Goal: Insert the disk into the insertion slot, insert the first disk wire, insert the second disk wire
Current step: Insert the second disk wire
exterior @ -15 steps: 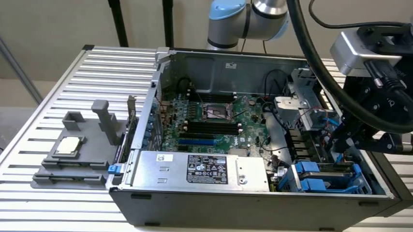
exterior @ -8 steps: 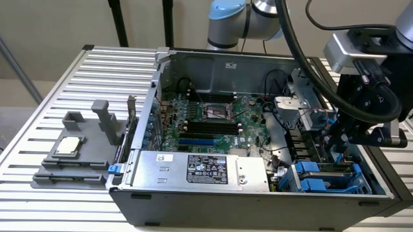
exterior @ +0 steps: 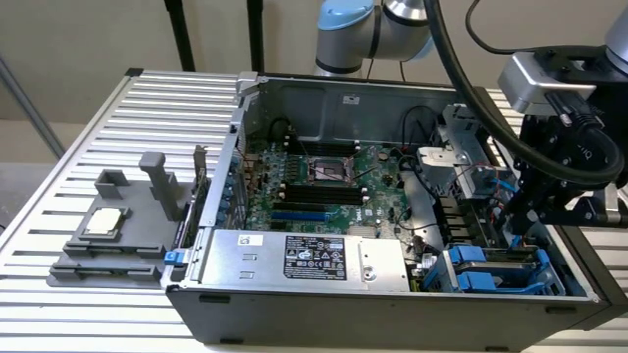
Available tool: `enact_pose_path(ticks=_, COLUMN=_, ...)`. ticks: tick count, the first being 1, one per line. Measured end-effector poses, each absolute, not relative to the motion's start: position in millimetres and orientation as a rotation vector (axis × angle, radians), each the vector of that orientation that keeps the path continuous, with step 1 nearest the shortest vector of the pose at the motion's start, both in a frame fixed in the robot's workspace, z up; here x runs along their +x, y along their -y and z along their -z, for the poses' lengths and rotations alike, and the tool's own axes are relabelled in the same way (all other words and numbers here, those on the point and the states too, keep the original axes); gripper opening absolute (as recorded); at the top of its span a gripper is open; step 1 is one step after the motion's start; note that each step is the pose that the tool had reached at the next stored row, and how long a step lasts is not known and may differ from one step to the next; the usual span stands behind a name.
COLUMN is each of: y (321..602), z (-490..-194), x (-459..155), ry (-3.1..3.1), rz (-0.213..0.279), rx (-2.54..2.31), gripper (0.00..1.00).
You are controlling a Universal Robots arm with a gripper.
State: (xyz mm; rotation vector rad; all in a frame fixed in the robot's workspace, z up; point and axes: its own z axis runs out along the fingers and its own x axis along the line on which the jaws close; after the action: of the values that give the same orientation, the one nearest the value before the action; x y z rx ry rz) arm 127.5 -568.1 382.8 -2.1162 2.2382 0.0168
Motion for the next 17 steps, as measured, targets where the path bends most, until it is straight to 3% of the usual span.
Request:
enact_pose_path(ticks=5, y=568.1, z=-380.1, x=128.1, ry=-2.243, rz=-0.005, rx=-2.121, gripper=0.26)
enact_pose_path(ticks=6, y=568.0, z=-379.5, x=128.2, ry=-2.244, rz=-0.004, rx=-2.122, gripper=0.33)
enact_pose_path(ticks=14, y=565.6, z=-375.0, x=128.9, ry=-2.254, rz=0.020, rx=-2.132, gripper=0.33)
enact_pose_path(ticks=16, y=564.5, z=-374.9, x=129.0, ry=-2.259, rz=0.033, rx=-2.138, gripper=0.31)
enact_pose_path(ticks=17, y=564.0, z=-374.8, x=129.0, ry=-2.262, rz=0.040, rx=-2.141, gripper=0.24)
